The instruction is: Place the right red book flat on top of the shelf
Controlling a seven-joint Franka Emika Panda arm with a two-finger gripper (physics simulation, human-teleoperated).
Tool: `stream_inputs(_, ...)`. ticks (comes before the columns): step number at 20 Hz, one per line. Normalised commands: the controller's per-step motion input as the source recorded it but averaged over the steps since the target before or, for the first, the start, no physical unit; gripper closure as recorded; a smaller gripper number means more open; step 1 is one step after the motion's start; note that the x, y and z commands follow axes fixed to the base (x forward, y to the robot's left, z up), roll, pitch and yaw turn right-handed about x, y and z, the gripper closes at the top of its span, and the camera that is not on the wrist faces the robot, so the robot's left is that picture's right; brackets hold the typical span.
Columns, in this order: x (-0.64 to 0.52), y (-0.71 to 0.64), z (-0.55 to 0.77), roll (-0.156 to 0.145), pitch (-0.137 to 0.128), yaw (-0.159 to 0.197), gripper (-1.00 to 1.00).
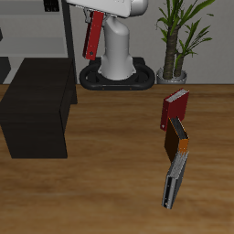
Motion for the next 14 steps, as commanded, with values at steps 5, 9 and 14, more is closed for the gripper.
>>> stream_inputs(5, -0.01, -0.22, 0.20, -0.166, -0.062, 0.030, 1.00)
stream_inputs(9, -0.06, -0.26, 0.28, -0.191, -0.062, 0.038, 1.00)
stream_inputs(14, -0.06, -0.15, 0.19, -0.158, -0.051, -0.008, 1.00)
